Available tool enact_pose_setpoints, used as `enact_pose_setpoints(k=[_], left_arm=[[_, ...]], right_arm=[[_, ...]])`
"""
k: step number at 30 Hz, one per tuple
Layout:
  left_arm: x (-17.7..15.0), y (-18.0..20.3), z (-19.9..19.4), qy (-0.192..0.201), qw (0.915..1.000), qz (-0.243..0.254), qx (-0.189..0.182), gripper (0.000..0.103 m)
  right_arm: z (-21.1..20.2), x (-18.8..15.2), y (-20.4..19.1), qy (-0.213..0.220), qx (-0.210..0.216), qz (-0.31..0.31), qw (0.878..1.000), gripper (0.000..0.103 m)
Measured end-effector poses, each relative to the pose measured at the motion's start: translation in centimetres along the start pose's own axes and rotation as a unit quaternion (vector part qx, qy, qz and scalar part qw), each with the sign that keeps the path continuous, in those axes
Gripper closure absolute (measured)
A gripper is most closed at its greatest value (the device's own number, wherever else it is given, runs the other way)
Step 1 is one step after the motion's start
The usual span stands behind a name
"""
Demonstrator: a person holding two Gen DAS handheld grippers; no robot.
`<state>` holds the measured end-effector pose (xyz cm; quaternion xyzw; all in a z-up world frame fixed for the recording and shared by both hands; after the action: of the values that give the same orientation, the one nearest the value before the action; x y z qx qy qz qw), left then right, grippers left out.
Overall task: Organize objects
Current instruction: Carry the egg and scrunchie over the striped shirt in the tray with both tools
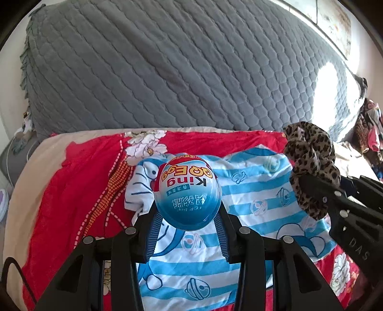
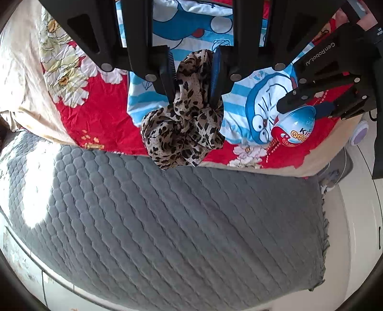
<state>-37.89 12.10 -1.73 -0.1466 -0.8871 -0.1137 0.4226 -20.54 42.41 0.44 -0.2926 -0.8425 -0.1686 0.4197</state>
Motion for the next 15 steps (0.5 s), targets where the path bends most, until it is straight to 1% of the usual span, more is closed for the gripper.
enact_pose_setpoints(k=[9,15], left_arm=[[-1.6,0.9,2.5,-0.019,0.9998,0.001,-0.006,0.059],[-3.1,1.8,4.3,-0.033,0.9994,0.011,-0.007,0.059]], right_arm=[[2.4,-2.3,-0.1,-0.028,0.000,-0.003,1.000,0.078],[4.2,-3.8,0.3,-0.045,0.001,0.002,0.999,0.078]])
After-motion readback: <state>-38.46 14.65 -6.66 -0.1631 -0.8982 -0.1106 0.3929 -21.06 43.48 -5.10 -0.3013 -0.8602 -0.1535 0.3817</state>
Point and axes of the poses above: each gripper's, at about its wrist camera, not at the fingertips, and z roughly the way its jaws point, y to its right, x to its top, the point moved 7 cm from there along z, roughly the way its jaws point, and after that the axes turned 7 degrees about y, right-handed, at the moved point
